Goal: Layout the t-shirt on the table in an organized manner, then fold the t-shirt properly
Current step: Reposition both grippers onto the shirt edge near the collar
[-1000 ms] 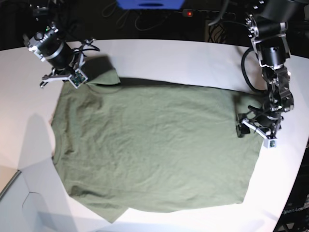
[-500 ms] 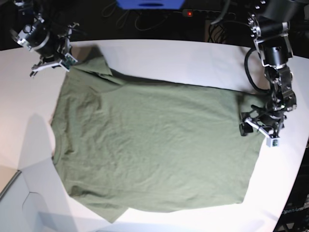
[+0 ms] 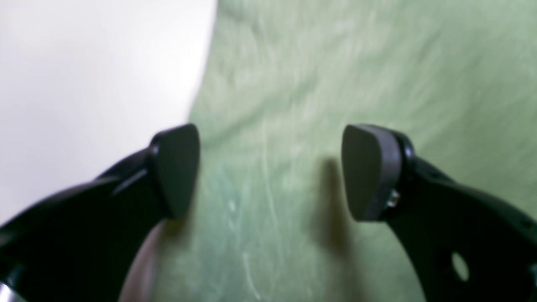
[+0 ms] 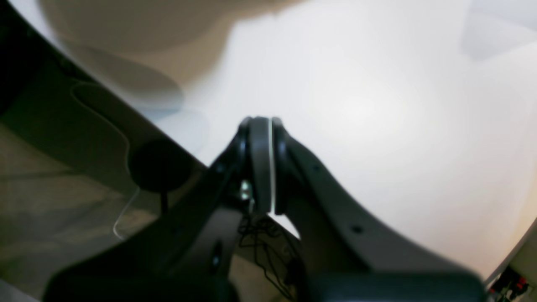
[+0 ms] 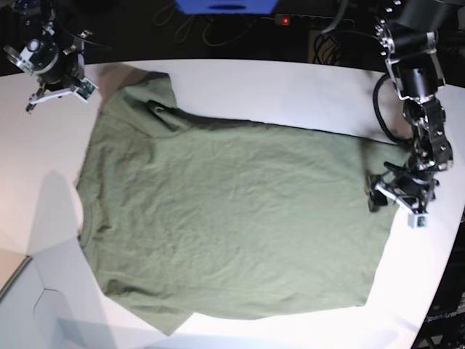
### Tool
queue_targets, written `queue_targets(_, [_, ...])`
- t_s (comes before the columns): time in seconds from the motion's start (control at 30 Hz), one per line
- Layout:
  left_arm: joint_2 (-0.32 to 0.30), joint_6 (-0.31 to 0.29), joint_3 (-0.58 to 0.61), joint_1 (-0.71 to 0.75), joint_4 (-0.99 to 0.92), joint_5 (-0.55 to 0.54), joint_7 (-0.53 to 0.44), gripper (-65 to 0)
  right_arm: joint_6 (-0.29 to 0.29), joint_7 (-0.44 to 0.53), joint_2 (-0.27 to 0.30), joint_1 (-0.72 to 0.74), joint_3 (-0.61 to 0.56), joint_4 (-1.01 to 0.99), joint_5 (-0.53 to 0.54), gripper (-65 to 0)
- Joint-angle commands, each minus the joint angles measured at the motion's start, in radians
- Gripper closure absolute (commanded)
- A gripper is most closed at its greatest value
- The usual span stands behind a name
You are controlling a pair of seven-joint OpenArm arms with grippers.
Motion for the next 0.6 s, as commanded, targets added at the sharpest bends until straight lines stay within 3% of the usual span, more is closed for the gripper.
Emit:
queue_targets(0.0, [-0.018, 0.0, -0.034, -0.024, 0.066, -0.012, -0.026, -51.3, -0.003, 0.015, -0.006, 0.022, 0.005, 0.015, -0.014, 0.0])
queue_targets(0.13, [-0.014, -0.001, -0.113, 0.022, 0.221, -0.012, 0.058, -51.3, -0.003, 0.014, -0.047, 0.047, 0.028, 0.015, -0.017, 0.0])
queue_targets(0.27, [-0.012, -0.001, -0.166, 0.118, 0.31, -0.012, 0.129, -51.3, -0.003, 0.014, -0.129, 0.103, 0.09, 0.015, -0.017, 0.0])
queue_targets(0.43, [-0.011, -0.001, -0.17, 0.244, 0.321, -0.014, 0.126, -51.3, -0.003, 0.014, -0.204, 0.148, 0.16, 0.015, -0.014, -8.2])
queue_targets(0.57, [0.035, -0.001, -0.169, 0.283, 0.31, -0.014, 0.124, -51.3, -0.003, 0.023, -0.234, 0.148, 0.154, 0.017, -0.012, -12.7])
